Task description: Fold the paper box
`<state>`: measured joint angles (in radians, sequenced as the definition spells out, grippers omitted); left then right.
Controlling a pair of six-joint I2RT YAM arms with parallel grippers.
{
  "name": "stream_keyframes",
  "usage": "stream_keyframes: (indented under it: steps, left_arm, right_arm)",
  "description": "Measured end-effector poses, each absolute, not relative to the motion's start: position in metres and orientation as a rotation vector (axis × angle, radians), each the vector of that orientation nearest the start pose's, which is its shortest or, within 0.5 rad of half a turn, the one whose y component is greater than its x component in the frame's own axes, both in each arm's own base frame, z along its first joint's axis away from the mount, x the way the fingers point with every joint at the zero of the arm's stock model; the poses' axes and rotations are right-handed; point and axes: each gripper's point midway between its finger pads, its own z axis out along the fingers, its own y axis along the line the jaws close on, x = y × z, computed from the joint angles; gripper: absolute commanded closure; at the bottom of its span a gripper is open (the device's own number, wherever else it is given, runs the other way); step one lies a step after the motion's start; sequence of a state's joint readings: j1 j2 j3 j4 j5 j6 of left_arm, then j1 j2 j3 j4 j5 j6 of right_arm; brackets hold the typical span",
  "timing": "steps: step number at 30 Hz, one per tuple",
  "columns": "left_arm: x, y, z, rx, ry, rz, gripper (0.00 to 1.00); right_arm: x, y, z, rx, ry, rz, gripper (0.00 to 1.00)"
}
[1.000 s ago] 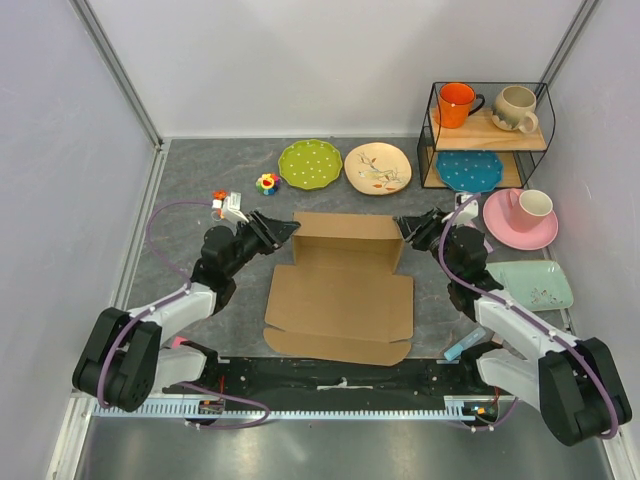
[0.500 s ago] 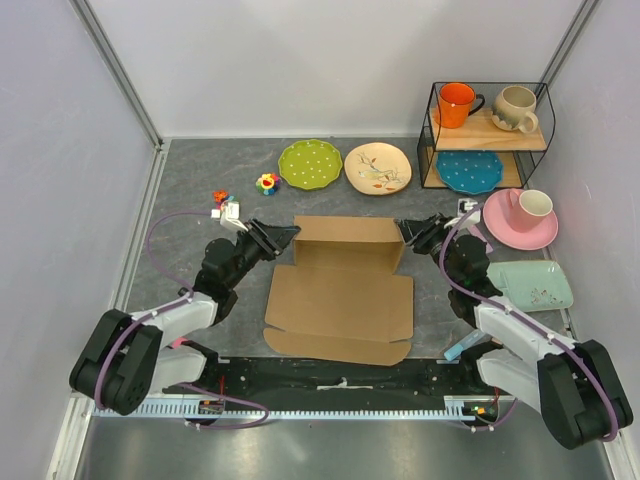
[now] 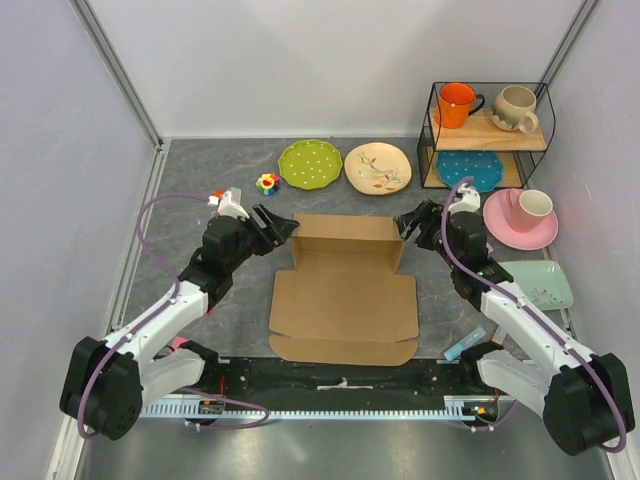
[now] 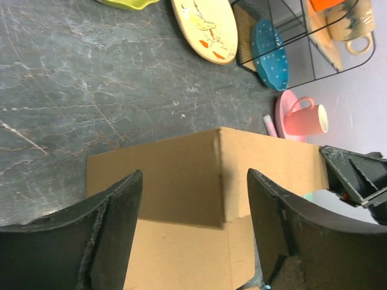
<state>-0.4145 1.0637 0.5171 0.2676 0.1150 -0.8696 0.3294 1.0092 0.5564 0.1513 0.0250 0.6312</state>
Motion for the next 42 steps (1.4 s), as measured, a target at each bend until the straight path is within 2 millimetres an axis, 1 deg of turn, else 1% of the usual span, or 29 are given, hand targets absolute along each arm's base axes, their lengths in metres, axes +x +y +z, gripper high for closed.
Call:
stream_keyframes:
  steps: [2,3,4,5,7,9,11,12,13,14,15,16,17,18,19,21,22,23,24,26,29,32,34,37,39,42]
  left_arm:
    - [0.310,-0.190,0.185,-0.344,1.948,-0.946,0.18]
    - [0.311,-0.190,0.189,-0.336,1.944,-0.939,0.15]
    - [0.312,-0.189,0.196,-0.323,1.941,-0.925,0.04]
    - [0.312,-0.187,0.204,-0.310,1.933,-0.912,0.01]
    - [0.312,-0.183,0.221,-0.293,1.901,-0.892,0.00]
    - [0.308,-0.176,0.238,-0.294,1.863,-0.872,0.00]
    - [0.301,-0.166,0.254,-0.309,1.817,-0.856,0.00]
    - [0.296,-0.161,0.259,-0.319,1.800,-0.846,0.00]
    - [0.293,-0.157,0.263,-0.326,1.784,-0.840,0.00]
    - [0.286,-0.151,0.268,-0.333,1.760,-0.835,0.00]
    - [0.280,-0.145,0.270,-0.343,1.746,-0.826,0.01]
    - [0.275,-0.141,0.269,-0.348,1.740,-0.820,0.01]
    - [0.268,-0.136,0.269,-0.355,1.726,-0.813,0.01]
    - [0.262,-0.131,0.265,-0.364,1.726,-0.801,0.02]
    - [0.257,-0.127,0.258,-0.374,1.733,-0.788,0.03]
    - [0.247,-0.118,0.243,-0.393,1.749,-0.760,0.03]
    - [0.244,-0.115,0.235,-0.402,1.760,-0.747,0.03]
    - [0.239,-0.111,0.225,-0.411,1.776,-0.729,0.03]
    - [0.237,-0.109,0.220,-0.417,1.787,-0.719,0.03]
    - [0.231,-0.102,0.208,-0.435,1.804,-0.690,0.03]
    - [0.224,-0.094,0.203,-0.454,1.799,-0.667,0.03]
    - [0.218,-0.089,0.206,-0.464,1.774,-0.670,0.03]
    - [0.216,-0.087,0.205,-0.473,1.767,-0.667,0.03]
    - [0.213,-0.085,0.202,-0.485,1.773,-0.663,0.03]
    - [0.211,-0.083,0.200,-0.492,1.777,-0.660,0.03]
    - [0.208,-0.080,0.200,-0.501,1.769,-0.651,0.03]
  right_arm:
    - [0.328,0.130,0.179,0.302,1.917,0.599,0.12]
    - [0.327,0.127,0.181,0.302,1.927,0.578,0.11]
    - [0.325,0.125,0.184,0.301,1.936,0.559,0.11]
    - [0.325,0.123,0.188,0.299,1.935,0.548,0.10]
    - [0.323,0.119,0.205,0.290,1.923,0.528,0.09]
    - [0.322,0.119,0.232,0.267,1.873,0.540,0.09]
    - [0.317,0.126,0.261,0.209,1.815,0.548,0.10]
    - [0.313,0.133,0.273,0.167,1.798,0.537,0.10]
    - [0.307,0.145,0.285,0.113,1.787,0.510,0.10]
    - [0.300,0.163,0.295,0.038,1.777,0.495,0.09]
    - [0.289,0.188,0.303,-0.065,1.772,0.485,0.09]
    - [0.278,0.207,0.309,-0.148,1.762,0.451,0.08]
    - [0.270,0.224,0.311,-0.221,1.752,0.404,0.06]
    - [0.261,0.238,0.309,-0.293,1.746,0.366,0.06]
    - [0.253,0.248,0.304,-0.368,1.736,0.273,0.05]
    - [0.240,0.260,0.285,-0.515,1.723,0.089,0.03]
    - [0.237,0.262,0.277,-0.570,1.714,0.009,0.02]
    - [0.234,0.262,0.268,-0.643,1.692,-0.113,0.02]
    - [0.231,0.262,0.262,-0.689,1.677,-0.184,0.02]
    - [0.229,0.256,0.252,-0.788,1.634,-0.360,0.02]
    - [0.228,0.250,0.253,-0.857,1.578,-0.493,0.02]
    - [0.232,0.251,0.254,-0.882,1.541,-0.595,0.02]
    - [0.234,0.257,0.248,-0.915,1.528,-0.652,0.03]
    - [0.237,0.268,0.231,-0.987,1.512,-0.719,0.03]
    - [0.238,0.272,0.221,-1.028,1.504,-0.753,0.03]
    - [0.240,0.275,0.215,-1.051,1.497,-0.774,0.04]
